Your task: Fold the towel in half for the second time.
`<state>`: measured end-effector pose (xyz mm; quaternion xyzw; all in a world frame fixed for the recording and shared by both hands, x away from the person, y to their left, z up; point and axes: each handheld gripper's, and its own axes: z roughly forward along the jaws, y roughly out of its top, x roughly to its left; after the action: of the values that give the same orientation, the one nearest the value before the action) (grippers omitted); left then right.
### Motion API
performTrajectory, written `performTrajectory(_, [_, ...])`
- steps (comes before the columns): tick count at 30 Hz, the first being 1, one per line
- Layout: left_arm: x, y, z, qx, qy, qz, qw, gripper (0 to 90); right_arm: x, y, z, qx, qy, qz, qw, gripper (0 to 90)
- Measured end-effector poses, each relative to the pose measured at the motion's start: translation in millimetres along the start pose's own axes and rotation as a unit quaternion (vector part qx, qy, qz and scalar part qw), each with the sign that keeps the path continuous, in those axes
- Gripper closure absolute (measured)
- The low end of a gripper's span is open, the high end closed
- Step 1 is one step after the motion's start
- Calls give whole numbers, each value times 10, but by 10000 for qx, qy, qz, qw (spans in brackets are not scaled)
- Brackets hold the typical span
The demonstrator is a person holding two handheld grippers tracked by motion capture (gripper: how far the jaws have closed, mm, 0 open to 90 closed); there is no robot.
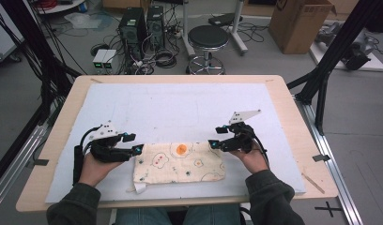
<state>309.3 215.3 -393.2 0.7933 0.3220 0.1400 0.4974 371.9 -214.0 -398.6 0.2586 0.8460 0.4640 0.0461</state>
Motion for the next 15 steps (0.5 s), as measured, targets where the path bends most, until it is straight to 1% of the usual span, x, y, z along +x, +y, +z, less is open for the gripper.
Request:
performTrajectory(2, [24, -3, 23, -7, 3, -34, 10000, 451, -15, 21, 22, 14, -26, -50, 10000, 315])
performTrajectory(3, [37, -5, 36, 15, 5, -48, 10000, 452, -20, 33, 33, 33, -15, -19, 10000, 324])
performTrajectory(5, [57, -6, 62, 43, 31, -49, 10000, 452, -34, 50, 62, 73, -15, -47, 10000, 337])
performTrajectory(8, [99, -13, 117, 114, 113, -62, 9999, 454, -73, 57, 103, 127, -16, -20, 9999, 365])
performTrajectory(10, [124, -20, 155, 140, 131, -117, 9997, 454, -103, 48, 129, 172, -48, 19, 9998, 372])
performTrajectory(11, [139, -22, 166, 170, 144, -97, 9997, 456, -109, 44, 138, 233, -32, 77, 9997, 379])
performTrajectory(12, [148, -29, 193, 159, 167, -165, 9996, 456, -120, 39, 151, 229, -52, 59, 9997, 387])
performTrajectory(13, [171, -36, 213, 244, 197, -180, 9993, 456, -125, 34, 162, 283, -29, 108, 9995, 394])
performTrajectory(15, [192, -51, 254, 318, 238, -205, 9990, 459, -153, 20, 193, 336, -22, 190, 9993, 407])
